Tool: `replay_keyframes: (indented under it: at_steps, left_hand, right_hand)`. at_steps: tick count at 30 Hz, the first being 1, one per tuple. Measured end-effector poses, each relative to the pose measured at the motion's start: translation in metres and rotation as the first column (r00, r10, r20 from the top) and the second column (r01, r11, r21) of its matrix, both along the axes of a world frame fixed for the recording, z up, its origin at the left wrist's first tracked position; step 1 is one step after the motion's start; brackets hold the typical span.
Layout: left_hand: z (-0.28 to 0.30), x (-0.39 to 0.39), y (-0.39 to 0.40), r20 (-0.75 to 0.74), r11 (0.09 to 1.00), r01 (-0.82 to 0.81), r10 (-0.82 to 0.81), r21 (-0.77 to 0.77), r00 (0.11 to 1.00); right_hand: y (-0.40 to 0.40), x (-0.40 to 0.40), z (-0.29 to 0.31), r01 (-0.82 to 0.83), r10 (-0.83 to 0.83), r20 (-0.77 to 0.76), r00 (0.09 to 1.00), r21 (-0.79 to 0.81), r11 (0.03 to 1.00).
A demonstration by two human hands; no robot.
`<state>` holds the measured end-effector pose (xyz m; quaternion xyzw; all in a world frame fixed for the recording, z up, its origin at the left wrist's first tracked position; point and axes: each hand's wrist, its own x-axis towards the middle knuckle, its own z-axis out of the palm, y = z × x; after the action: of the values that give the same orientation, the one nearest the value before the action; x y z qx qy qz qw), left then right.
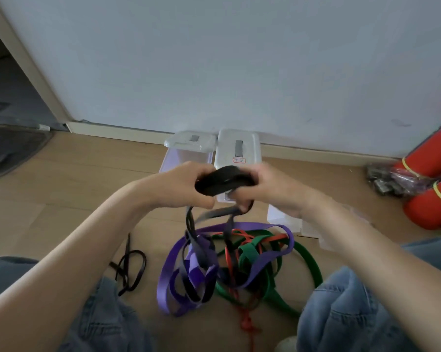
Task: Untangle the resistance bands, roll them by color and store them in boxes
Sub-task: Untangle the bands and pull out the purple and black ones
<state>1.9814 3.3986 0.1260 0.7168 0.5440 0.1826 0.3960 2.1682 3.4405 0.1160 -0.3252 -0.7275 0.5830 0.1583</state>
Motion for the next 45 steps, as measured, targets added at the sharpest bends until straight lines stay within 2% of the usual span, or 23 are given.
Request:
replay_keyframes:
  at_steps: [2,4,7,9,11,12,13,14,15,16,18,20,21,24,25,28,33,36,39,41,43,45]
  left_hand:
    - [-0.016,0.001,-0.001,0.038,1.000,-0.016,0.017,-0.015,0.999]
    - [-0.037,0.006,-0.002,0.015,0.996,0.034,-0.033,-0.084,0.999]
    - [-0.050,0.007,-0.004,-0.023,0.990,0.048,-0.051,-0.132,0.998]
    - [-0.034,-0.005,0.005,-0.012,0.997,-0.025,0.025,-0.072,1.000]
    - [-0.003,-0.018,0.009,0.261,0.988,-0.154,0.146,0.011,0.954]
    - [0.013,-0.025,0.010,0.426,0.976,-0.213,0.171,0.052,0.888]
    - [0.025,-0.028,0.011,0.529,0.967,-0.241,0.164,0.078,0.832]
    - [0.031,-0.028,0.009,0.537,0.968,-0.232,0.147,0.093,0.831]
    - [0.031,-0.024,0.006,0.447,0.976,-0.197,0.134,0.097,0.885]
    - [0.027,-0.019,0.002,0.304,0.986,-0.139,0.105,0.091,0.947]
    - [0.020,-0.008,-0.003,0.104,0.997,-0.038,0.031,0.067,0.994]
    - [0.019,-0.003,-0.004,0.111,0.998,-0.002,-0.004,0.059,0.994]
    - [0.020,-0.003,-0.003,0.138,0.999,0.004,-0.011,0.053,0.990]
    - [0.017,-0.001,-0.003,0.149,0.999,0.032,-0.034,0.015,0.988]
    - [0.015,0.000,-0.003,0.150,1.000,0.030,-0.031,0.008,0.988]
    - [0.011,-0.001,-0.001,0.238,0.999,-0.004,0.015,-0.045,0.971]
    - [-0.021,0.007,-0.003,0.009,1.000,0.021,-0.021,-0.002,1.000]
    - [-0.039,0.011,-0.004,0.067,0.999,0.014,-0.012,-0.029,0.998]
    - [-0.050,0.013,-0.003,0.091,1.000,-0.004,0.001,0.023,0.996]
    - [-0.056,0.010,-0.001,0.016,0.993,-0.093,0.092,0.071,0.996]
    - [-0.057,0.003,0.002,-0.046,0.975,-0.207,0.211,0.078,0.976]
    - [-0.054,-0.008,0.006,-0.024,0.923,-0.375,0.378,0.091,0.925]
  right_hand:
    - [0.003,0.003,0.009,0.011,-0.050,-0.232,0.971,-0.165,0.986]
    - [0.005,0.006,0.015,0.007,-0.126,-0.419,0.899,-0.272,0.962]
    - [0.011,0.012,0.020,0.111,-0.286,-0.513,0.809,-0.346,0.932]
    - [0.019,0.020,0.019,0.284,-0.406,-0.409,0.817,-0.328,0.901]
    - [0.027,0.032,0.017,0.426,-0.439,-0.153,0.885,-0.113,0.898]
    - [0.029,0.037,0.017,0.377,-0.378,0.021,0.926,0.017,0.926]
    - [0.029,0.039,0.017,0.263,-0.275,0.200,0.940,0.084,0.961]
    - [0.027,0.038,0.017,0.163,-0.185,0.338,0.923,0.091,0.982]
    - [0.026,0.037,0.015,0.115,-0.136,0.370,0.919,0.078,0.990]
    - [0.023,0.032,0.014,0.113,-0.122,0.316,0.941,0.049,0.992]
    - [0.017,0.022,0.012,0.026,-0.029,0.157,0.987,0.021,0.999]
    - [0.009,0.013,0.005,-0.106,0.096,0.152,0.984,0.057,0.993]
    - [0.004,0.008,0.001,-0.124,0.107,0.161,0.981,0.096,0.988]
    - [-0.004,-0.005,-0.005,-0.022,-0.010,0.128,0.992,0.240,0.971]
    - [-0.005,-0.006,-0.003,0.001,-0.030,0.120,0.992,0.234,0.972]
    - [0.000,0.002,0.006,0.005,-0.007,0.070,0.997,0.031,1.000]
    - [0.005,0.013,0.026,-0.094,0.035,-0.225,0.974,-0.257,0.962]
    - [0.008,0.017,0.029,-0.037,-0.103,-0.375,0.921,-0.348,0.937]
    - [0.012,0.020,0.029,0.039,-0.270,-0.476,0.837,-0.440,0.897]
    - [0.013,0.021,0.027,0.076,-0.288,-0.456,0.842,-0.428,0.901]
    - [0.016,0.020,0.024,0.215,-0.375,-0.365,0.852,-0.409,0.887]
    - [0.020,0.022,0.020,0.351,-0.502,-0.287,0.816,-0.445,0.824]
